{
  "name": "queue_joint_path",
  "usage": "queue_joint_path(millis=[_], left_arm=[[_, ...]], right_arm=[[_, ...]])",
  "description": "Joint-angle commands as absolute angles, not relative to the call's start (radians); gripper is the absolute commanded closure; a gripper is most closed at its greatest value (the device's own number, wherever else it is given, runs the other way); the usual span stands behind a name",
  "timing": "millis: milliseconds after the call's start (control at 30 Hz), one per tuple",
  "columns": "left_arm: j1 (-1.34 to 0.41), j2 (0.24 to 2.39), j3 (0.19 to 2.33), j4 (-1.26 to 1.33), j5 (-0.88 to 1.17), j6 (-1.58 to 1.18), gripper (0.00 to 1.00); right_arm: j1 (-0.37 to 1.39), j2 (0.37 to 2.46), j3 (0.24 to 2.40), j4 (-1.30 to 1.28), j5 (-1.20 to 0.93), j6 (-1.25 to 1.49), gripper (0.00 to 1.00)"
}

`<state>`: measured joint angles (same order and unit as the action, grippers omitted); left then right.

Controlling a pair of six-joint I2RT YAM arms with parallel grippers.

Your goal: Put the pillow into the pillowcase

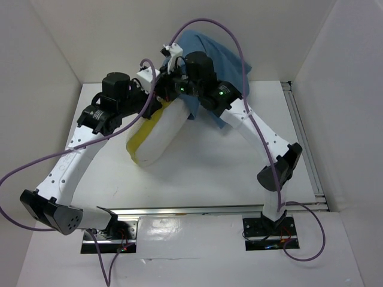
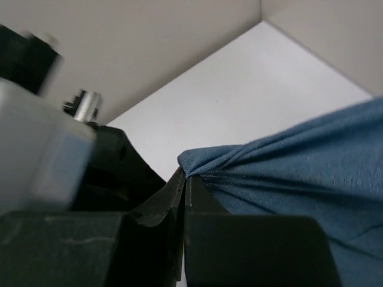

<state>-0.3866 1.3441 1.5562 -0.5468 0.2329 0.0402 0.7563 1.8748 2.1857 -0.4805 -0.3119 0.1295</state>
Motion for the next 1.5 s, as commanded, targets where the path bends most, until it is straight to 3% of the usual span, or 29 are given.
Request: queue_joint_path(millis=[0, 67, 100, 133, 233, 300, 467, 667, 833, 1467], left_arm=[[-0.382, 1.325, 1.555, -0.337, 0.259, 0.003, 1.00], [-0.373, 1.325, 1.546, -0.337, 0.259, -0.009, 1.00], [-0.364, 1.325, 1.534, -0.337, 0.268, -0.009, 1.00], [-0.364, 1.325, 1.534, -0.337, 0.268, -0.009, 1.00], [-0.331, 1.325, 1.534, -0.337, 0.290, -0.031, 1.00], [-0.301, 1.325, 1.525, -0.337, 0.301, -0.044, 1.00], [-0.213, 1.344, 1.534, -0.337, 0.377, -0.097, 1.00], [-0.078, 1.410, 1.574, -0.347, 0.533, -0.193, 1.00], [-0.040, 1.482, 1.612, -0.370, 0.638, -0.248, 1.00], [-0.031, 1.517, 1.697, -0.460, 0.741, -0.264, 1.00]], right_arm=[[0.816, 1.844, 2.103, -0.443, -0.483, 0.219, 1.00], [0.804, 1.853, 2.103, -0.466, -0.495, 0.210, 0.96], [0.793, 1.853, 2.103, -0.466, -0.477, 0.198, 0.86], [0.793, 1.853, 2.103, -0.466, -0.468, 0.198, 0.63], [0.750, 1.853, 2.103, -0.422, -0.427, 0.164, 0.33], [0.723, 1.810, 2.094, -0.375, -0.393, 0.118, 0.19], [0.635, 1.640, 1.884, -0.268, -0.307, -0.035, 0.18], [0.543, 1.447, 1.567, -0.402, -0.410, -0.110, 0.21], [0.566, 1.394, 1.327, -0.240, -0.396, -0.162, 0.21], [0.584, 1.753, 1.477, 0.024, -0.399, -0.086, 0.19]])
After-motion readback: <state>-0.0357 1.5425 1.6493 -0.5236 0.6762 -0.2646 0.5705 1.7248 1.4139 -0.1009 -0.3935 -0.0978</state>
